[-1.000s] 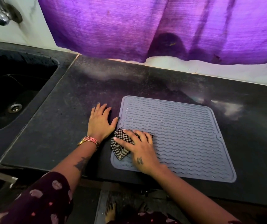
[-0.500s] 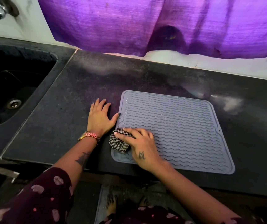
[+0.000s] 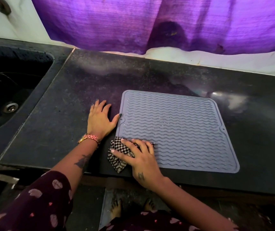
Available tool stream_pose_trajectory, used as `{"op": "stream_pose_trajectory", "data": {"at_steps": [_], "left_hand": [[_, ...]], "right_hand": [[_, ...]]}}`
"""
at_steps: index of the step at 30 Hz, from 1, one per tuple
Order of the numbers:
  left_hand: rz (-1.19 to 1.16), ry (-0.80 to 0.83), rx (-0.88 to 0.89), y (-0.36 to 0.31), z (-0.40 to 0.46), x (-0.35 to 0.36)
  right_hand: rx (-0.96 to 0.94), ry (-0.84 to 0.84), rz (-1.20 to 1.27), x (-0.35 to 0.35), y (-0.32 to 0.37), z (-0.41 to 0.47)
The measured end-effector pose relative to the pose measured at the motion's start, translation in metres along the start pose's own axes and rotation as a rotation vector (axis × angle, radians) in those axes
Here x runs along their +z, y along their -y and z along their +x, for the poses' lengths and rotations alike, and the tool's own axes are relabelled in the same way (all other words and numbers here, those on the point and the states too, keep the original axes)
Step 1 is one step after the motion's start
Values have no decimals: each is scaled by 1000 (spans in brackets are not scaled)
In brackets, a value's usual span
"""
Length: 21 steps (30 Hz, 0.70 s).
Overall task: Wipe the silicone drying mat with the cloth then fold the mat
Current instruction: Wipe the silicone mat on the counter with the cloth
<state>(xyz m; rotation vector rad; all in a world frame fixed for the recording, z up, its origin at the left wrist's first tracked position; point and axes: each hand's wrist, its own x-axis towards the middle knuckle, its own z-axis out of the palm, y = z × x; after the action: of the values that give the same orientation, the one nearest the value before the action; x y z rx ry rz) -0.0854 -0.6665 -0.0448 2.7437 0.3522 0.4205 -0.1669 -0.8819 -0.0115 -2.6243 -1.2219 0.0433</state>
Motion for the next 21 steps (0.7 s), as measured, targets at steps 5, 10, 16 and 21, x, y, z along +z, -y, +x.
{"op": "stream_pose_trajectory", "data": {"at_steps": [5,10,16,21], "left_hand": [[10,-9,1,-1,-1,0],[19,0,1,-1,0,-1],[16,4,-3,-1,0,-2],[17,6,-2,-1,-1,-2]], "right_hand": [[14,-11,66,-8,-4,5],[-74,-78,-10,0,-8,-7],[-109,-107,-3,0,-15,-12],[-142,-133,46,-1,-21,-13]]}}
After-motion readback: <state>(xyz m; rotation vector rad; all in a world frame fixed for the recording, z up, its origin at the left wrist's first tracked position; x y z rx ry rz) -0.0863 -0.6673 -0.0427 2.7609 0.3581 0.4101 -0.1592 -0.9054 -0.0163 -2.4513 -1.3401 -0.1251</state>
